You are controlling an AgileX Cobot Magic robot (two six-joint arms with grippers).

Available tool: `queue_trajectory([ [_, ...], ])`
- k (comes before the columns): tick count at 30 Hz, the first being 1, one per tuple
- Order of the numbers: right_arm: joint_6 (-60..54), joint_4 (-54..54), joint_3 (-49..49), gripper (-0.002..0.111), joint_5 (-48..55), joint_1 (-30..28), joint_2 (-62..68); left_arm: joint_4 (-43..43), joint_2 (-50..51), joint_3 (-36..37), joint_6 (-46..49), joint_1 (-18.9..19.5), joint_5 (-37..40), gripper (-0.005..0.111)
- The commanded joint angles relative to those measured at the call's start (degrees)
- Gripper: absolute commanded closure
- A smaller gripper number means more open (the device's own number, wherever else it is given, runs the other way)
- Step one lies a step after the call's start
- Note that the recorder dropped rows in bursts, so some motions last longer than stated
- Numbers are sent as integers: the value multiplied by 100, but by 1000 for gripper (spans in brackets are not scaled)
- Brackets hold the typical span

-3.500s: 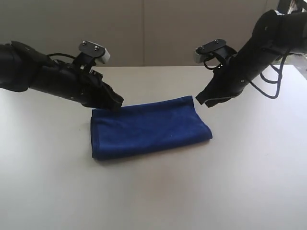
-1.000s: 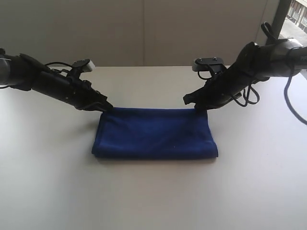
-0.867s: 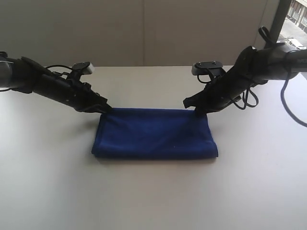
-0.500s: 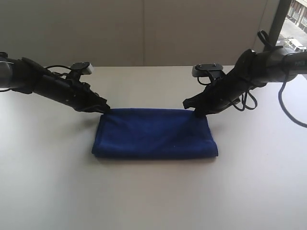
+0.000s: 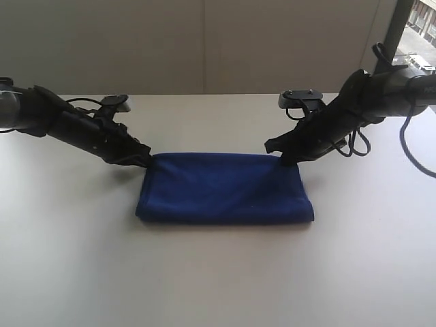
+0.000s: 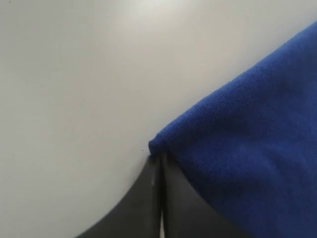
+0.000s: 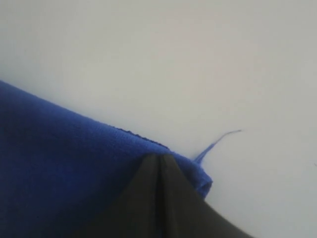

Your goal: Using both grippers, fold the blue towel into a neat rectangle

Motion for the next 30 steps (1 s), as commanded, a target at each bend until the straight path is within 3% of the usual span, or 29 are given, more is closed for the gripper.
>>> queue_trajectory([
  [1, -71, -151, -3, 108, 168, -56, 124, 14, -242, -170, -54, 9, 179, 107],
  [7, -71, -151, -3, 108, 103, -56, 124, -312, -443, -416, -43, -34, 394, 107],
  [17, -71, -151, -3, 108, 118, -56, 124, -357, 78, -416, 15, -379, 303, 107],
  [30, -71, -166, -3, 108, 128, -56, 124, 831, 179, -416, -240, -392, -171, 107],
])
